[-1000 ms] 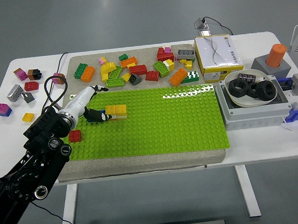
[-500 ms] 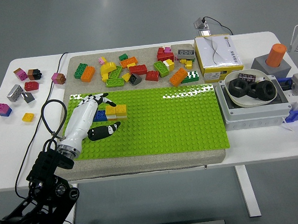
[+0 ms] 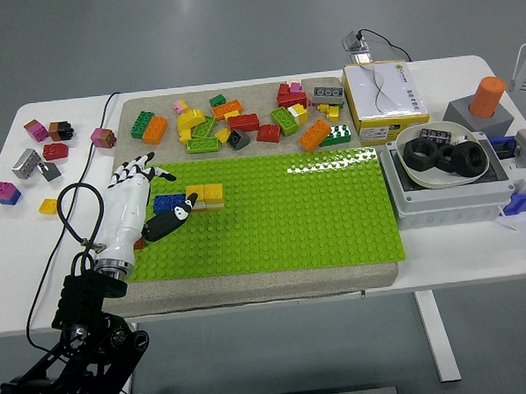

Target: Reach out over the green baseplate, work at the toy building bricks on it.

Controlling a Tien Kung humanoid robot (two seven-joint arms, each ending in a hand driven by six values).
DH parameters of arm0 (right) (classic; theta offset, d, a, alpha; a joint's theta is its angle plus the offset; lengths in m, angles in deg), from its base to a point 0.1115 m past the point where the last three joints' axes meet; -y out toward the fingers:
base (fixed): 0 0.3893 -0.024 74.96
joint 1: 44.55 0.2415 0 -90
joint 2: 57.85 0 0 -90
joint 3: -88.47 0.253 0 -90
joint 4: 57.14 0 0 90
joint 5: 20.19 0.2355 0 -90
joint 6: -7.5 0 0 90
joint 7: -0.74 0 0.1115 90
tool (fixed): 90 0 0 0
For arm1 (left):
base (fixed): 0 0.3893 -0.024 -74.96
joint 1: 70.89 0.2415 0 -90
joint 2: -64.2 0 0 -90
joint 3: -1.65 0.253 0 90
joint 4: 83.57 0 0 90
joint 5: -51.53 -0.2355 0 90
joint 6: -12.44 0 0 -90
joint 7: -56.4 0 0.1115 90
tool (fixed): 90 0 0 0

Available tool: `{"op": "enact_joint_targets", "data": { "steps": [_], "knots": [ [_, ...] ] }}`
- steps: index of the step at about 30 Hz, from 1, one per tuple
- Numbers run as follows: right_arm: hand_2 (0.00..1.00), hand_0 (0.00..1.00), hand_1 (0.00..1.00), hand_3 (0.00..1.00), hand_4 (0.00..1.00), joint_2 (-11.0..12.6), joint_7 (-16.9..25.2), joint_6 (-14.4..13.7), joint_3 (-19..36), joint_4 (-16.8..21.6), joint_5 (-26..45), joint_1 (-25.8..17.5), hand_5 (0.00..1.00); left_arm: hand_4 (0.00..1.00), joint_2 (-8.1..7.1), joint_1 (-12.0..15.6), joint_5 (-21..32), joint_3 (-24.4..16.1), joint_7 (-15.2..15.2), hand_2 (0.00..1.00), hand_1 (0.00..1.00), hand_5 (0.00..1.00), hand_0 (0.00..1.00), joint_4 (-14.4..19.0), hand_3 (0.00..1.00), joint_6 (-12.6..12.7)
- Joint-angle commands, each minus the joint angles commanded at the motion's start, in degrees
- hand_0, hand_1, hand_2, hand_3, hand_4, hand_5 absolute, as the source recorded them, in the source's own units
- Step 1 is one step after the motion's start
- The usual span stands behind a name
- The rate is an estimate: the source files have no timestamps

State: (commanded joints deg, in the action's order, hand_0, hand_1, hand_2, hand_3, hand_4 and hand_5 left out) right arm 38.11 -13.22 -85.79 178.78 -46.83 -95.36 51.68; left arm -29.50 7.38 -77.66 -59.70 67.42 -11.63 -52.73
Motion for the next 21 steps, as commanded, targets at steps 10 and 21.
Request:
{"op": "enact_joint_targets", "data": {
  "steps": [10, 21],
  "knots": [
    [0.637, 0.59, 0.577, 0.647, 0.657, 0.1, 0.0, 0.0, 0.1, 0.0, -0.1, 0.3, 0.75, 0.895, 0.78, -2.9, -0.8, 4.3, 5.0, 0.998, 0.998, 0.968, 0.998, -4.0, 0.723, -0.8],
    [0.636, 0.59, 0.577, 0.647, 0.656, 0.2, 0.0, -0.1, 0.2, 0.0, -0.2, 0.4, 0.751, 0.91, 1.11, -3.7, -0.8, 5.8, 5.6, 0.998, 0.998, 0.997, 0.998, -5.1, 0.731, -0.4]
  ]
}}
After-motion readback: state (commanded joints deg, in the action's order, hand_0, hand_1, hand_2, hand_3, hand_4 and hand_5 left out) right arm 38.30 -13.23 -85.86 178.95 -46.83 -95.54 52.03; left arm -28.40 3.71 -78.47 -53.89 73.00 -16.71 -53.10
